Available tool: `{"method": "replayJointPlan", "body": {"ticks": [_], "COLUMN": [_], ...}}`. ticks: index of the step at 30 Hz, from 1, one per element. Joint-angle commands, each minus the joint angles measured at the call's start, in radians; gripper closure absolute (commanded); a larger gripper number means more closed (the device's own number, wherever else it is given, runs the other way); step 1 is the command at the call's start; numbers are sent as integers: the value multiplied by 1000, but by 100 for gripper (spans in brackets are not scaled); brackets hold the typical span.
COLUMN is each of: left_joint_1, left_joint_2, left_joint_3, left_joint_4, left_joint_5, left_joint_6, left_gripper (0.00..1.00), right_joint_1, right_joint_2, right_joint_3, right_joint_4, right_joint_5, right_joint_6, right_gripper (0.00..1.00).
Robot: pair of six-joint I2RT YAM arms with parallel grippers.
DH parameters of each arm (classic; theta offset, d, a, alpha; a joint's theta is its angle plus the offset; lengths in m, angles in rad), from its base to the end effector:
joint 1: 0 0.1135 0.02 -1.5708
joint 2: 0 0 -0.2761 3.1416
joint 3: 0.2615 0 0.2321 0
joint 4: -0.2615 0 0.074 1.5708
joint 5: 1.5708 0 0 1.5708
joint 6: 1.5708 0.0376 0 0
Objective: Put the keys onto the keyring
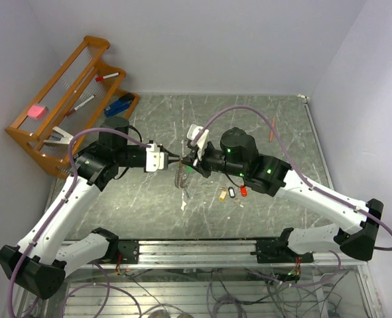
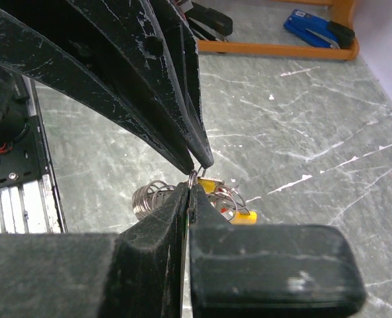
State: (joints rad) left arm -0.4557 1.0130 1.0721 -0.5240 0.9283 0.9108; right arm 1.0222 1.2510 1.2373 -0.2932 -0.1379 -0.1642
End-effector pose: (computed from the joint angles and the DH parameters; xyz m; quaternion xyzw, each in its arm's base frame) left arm 0.1488 -0.1064 0.3776 0.6627 0.4417 -0.2652 0.5435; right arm 0.1334 0.2282 0.3989 -0.4837 0.6447 0.2957 0.5128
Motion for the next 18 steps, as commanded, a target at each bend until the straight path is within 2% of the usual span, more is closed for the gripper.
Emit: {"method": "replayJointPlan", "body": {"ticks": [1,7,18], "left_joint_1": [-5,-4,-5], "left_joint_2": [-10,-14,-39], "left_joint_3": [-6,-7,-32], "left_joint_4": [42,56,23], "left_joint_5": [-1,-5,-59], "left_joint_6": [-35,-45,65], "left_gripper": [76,76,77], "right_joint_1": [4,4,4], "right_joint_2": [-39,-42,-28], "right_joint_3": [-10,-20,-13], "right_joint_4": [76,105,130], "right_joint_5": [16,47,73], "right_joint_6": [3,25,62], "right_gripper": [100,100,100]}}
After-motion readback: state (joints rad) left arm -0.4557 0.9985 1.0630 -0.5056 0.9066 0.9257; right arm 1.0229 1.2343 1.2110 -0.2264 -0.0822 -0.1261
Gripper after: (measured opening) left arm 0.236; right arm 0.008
